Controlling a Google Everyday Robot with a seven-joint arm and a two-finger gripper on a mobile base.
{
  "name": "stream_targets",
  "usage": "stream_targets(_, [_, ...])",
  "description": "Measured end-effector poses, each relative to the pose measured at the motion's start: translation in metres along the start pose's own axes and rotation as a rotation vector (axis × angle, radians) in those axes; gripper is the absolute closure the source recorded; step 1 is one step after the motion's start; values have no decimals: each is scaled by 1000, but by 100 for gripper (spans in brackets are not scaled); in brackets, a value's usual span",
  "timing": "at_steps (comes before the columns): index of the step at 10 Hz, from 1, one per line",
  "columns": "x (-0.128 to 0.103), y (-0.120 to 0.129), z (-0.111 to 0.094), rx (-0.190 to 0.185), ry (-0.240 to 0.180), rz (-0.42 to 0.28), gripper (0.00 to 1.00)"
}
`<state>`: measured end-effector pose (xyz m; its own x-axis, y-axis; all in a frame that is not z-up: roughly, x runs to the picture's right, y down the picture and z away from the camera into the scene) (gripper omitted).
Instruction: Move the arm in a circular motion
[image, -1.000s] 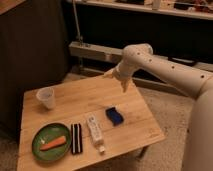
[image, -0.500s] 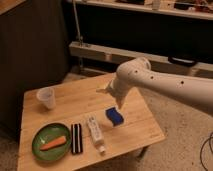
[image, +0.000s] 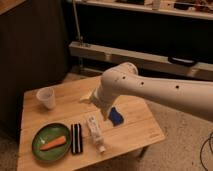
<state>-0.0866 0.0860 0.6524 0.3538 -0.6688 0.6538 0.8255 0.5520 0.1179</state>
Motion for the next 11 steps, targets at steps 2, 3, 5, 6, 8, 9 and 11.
stream_targets(2, [10, -33, 22, 6, -37, -79, 20])
stream_targets(3, [23, -50, 32, 8, -52, -117, 20])
stream_targets(5, [63, -72, 44, 4, -55, -160, 20])
stream_targets(6, [88, -77, 47, -3, -47, -165, 20])
stream_targets(8, [144, -71, 48, -15, -15, -129, 20])
stream_targets(9, [164, -64, 46, -13, 1, -101, 20])
stream_targets(11, [207, -30, 38, -11, 41, -8, 20])
